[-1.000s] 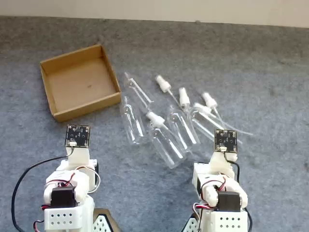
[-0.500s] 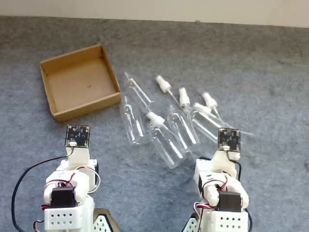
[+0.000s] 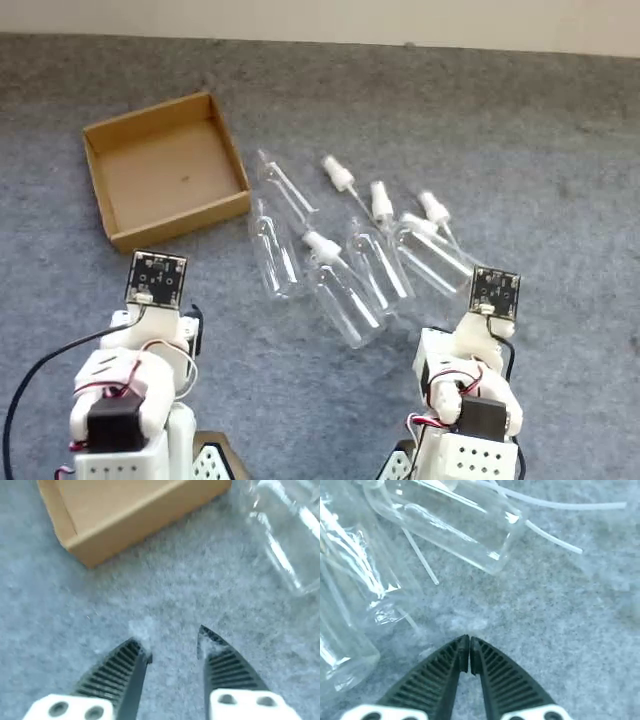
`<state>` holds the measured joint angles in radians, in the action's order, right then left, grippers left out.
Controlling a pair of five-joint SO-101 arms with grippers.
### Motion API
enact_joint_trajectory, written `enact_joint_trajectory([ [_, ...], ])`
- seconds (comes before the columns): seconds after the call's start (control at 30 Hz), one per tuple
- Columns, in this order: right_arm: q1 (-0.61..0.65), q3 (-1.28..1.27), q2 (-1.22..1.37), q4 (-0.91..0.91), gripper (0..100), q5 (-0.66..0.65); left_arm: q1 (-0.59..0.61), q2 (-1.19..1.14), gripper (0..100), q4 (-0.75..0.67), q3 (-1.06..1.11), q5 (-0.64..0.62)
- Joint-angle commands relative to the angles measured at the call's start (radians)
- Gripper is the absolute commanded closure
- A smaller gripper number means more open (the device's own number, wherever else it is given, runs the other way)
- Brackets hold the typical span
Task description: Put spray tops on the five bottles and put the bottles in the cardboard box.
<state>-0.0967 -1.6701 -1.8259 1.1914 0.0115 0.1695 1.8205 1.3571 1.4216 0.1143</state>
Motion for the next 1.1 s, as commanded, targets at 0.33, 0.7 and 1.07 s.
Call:
enact_joint_trajectory([
  [0.33, -0.016, -0.114, -0.012, 0.01, 98.9, 0.003, -0.074, -0.527, 90, 0.026, -0.435, 0.032],
  [0.7, -0.016, -0.114, -0.012, 0.01, 98.9, 0.003, -0.274, -1.204, 90, 0.026, -0.845, -0.311],
  [1.07, -0.016, -0.114, -0.012, 0.01, 98.9, 0.003, -0.286, -1.736, 69, 0.026, -1.194, -0.582],
])
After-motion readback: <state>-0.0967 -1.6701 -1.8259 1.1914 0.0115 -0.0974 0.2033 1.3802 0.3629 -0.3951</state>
